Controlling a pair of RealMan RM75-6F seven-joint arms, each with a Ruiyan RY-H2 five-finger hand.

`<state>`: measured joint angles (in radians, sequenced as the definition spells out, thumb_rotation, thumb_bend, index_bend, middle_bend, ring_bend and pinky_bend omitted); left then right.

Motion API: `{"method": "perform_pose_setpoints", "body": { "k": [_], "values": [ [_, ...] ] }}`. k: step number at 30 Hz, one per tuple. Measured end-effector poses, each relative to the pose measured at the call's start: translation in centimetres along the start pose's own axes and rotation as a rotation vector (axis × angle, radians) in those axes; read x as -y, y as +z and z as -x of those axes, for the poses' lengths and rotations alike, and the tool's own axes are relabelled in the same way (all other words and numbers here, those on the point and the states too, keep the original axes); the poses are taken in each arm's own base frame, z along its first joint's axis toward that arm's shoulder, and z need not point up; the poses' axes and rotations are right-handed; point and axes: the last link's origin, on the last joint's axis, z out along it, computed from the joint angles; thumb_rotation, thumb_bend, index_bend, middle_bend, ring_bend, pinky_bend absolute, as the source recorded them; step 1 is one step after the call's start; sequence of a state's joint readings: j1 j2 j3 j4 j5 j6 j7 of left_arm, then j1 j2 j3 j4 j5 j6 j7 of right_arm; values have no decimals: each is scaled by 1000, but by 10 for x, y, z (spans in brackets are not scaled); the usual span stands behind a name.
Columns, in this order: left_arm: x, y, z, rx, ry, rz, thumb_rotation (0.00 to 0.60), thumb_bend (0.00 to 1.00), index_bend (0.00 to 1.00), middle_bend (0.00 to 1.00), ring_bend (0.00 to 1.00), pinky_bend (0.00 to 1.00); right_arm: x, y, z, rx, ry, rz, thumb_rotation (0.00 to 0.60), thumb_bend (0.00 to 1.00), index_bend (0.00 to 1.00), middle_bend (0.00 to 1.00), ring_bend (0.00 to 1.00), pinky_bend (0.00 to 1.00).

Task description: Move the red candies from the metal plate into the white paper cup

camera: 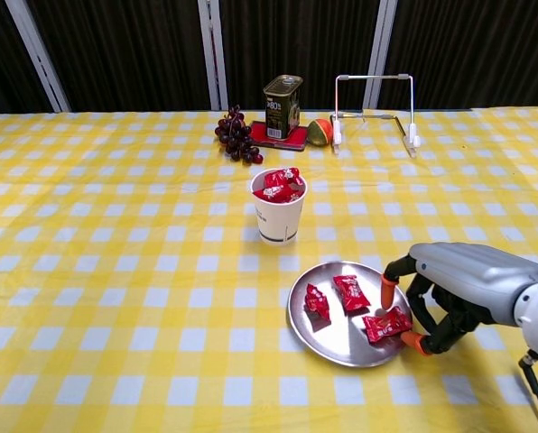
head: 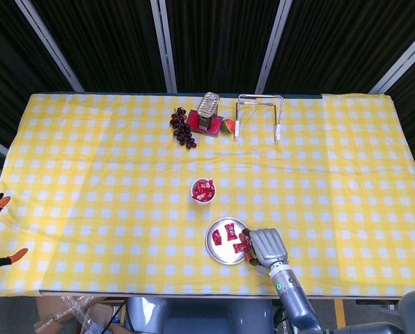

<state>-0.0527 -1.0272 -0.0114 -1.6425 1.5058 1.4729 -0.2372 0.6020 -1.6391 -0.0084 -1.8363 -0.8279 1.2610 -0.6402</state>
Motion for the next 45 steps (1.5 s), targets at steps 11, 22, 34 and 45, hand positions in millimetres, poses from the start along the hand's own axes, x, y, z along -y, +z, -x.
{"method": "perform_pose_setpoints", "body": {
  "k": [11,22,34,45],
  "values": [
    [0,0,0,1,0,-5,600,48,0,0,0,0,0,4,6,9,17,-5,600,405,486,704,885,924],
    [1,1,0,1,-1,-9,600,48,0,0,0,0,11,4,4,-3,38,-37,600,406,485,704,884,924],
    [1,1,0,1,-2,-8,600,48,0,0,0,0,17,5,10,8,38,-45,600,405,486,704,885,924],
    [1,1,0,2,-4,-9,600,48,0,0,0,0,20,6,14,21,43,-49,600,506,599,704,885,924]
  ]
}}
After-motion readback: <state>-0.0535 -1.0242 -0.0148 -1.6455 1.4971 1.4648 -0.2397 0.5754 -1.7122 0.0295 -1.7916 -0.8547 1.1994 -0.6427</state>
